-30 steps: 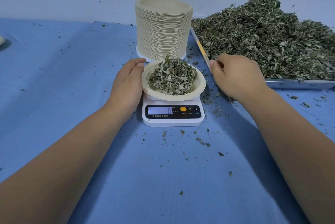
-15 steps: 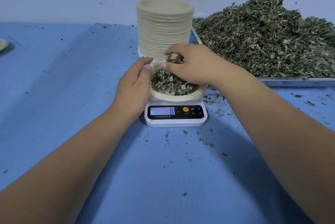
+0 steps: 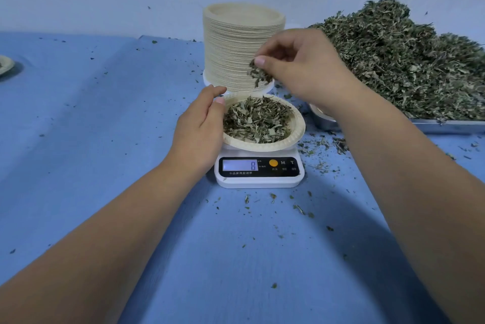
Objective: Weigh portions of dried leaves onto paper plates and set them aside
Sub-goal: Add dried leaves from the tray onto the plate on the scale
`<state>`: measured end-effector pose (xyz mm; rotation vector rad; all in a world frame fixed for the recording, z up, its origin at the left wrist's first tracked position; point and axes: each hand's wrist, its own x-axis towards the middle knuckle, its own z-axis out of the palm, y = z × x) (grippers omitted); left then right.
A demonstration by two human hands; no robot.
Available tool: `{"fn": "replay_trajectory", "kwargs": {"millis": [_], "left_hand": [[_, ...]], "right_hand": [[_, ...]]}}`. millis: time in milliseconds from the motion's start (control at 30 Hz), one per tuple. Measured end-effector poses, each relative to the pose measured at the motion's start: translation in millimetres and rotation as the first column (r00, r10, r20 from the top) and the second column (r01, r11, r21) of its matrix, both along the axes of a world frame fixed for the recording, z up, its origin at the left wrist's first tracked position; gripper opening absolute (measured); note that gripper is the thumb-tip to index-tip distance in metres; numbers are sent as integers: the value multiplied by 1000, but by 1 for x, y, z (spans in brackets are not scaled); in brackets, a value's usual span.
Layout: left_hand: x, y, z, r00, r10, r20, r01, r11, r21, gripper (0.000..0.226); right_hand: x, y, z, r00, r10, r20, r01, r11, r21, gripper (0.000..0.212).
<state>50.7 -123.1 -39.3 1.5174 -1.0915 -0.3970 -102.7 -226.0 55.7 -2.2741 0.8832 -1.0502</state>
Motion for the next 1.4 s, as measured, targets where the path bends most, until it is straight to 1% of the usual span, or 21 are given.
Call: {"fn": "replay_trajectory", "kwargs": {"millis": [67, 133, 167, 200, 233, 300, 333, 367, 467, 533, 600, 667, 700, 767, 867, 1000, 1067, 1133, 1233, 1300, 1400], "left_hand": [[0, 1, 0, 1000, 0, 3, 0, 1000, 4, 29], [0, 2, 0, 1000, -1, 2, 1, 1000, 7, 30], [1, 2, 0, 1000, -1, 3, 1, 1000, 8, 30], [0, 2, 1, 1000, -2, 4, 2, 1000, 11, 30], [0, 2, 1, 1000, -7, 3, 7, 1000, 15, 31], [0, 2, 1, 1000, -22, 3, 22, 999, 26, 31], [-1, 2, 0, 1000, -26, 6, 26, 999, 30, 31], [-1, 2, 1, 1000, -26, 5, 25, 999, 30, 31], [0, 1, 1, 999, -42, -7, 42, 999, 19, 34], [0, 2, 1, 998, -69, 8, 69, 997, 25, 36], [-1, 3, 3, 995, -91, 36, 89, 995, 33, 35], [-1, 4, 4, 993, -96, 62, 94, 995, 38, 35], [-1, 4, 4, 992, -97, 81, 94, 995, 45, 35], [-1, 3, 4, 988, -103, 115, 96, 993, 64, 34], [-1, 3, 5, 985, -101, 137, 91, 993, 74, 33], [-3, 4, 6, 987, -93, 132, 84, 994, 71, 33], [-3, 5, 6, 990, -88, 114, 81, 995, 65, 33], [-3, 5, 7, 991, -85, 107, 79, 995, 59, 34], [-3, 5, 7, 991, -85, 106, 78, 995, 64, 34], [-2, 6, 7, 991, -86, 107, 80, 995, 65, 34], [-2, 6, 7, 991, -82, 101, 76, 995, 62, 35]], "right_hand": [[-16, -8, 0, 990, -96, 100, 95, 995, 11, 7], [-41, -21, -4, 952, -245, 182, 250, 968, -5, 9], [-55, -26, -8, 924, -332, 192, 340, 940, -12, 10], [-69, -31, -14, 897, -412, 160, 419, 908, -14, 12], [-82, -36, -22, 877, -475, 69, 477, 878, -23, 14], [-102, -39, -43, 818, -529, -227, 527, 847, -77, 27], [-108, -39, -52, 784, -526, -329, 524, 845, -102, 34], [-110, -37, -56, 779, -520, -351, 516, 849, -111, 38], [-100, -25, -50, 847, -489, -211, 470, 872, -133, 31], [-84, -15, -41, 899, -400, -178, 374, 913, -165, 27], [-64, -2, -35, 928, -253, -273, 219, 964, -150, 31], [-47, 5, -33, 897, -140, -420, 110, 989, -94, 41], [-41, 6, -33, 878, -104, -467, 82, 994, -67, 45], [-31, 8, -32, 875, -78, -477, 64, 997, -46, 44], [-25, 8, -32, 887, -120, -446, 63, 988, -141, 30], [-23, 6, -34, 924, -70, -376, 39, 995, -91, 10], [-22, 7, -34, 945, -84, -317, 56, 994, -96, 6], [-23, 9, -32, 972, -94, -215, 79, 994, -75, 7], [-28, 10, -26, 998, -63, -4, 63, 998, -21, 10], [-34, 7, -21, 988, -77, 135, 78, 997, 1, 13], [-54, -9, -20, 932, -223, 286, 231, 973, 5, 12]]}}
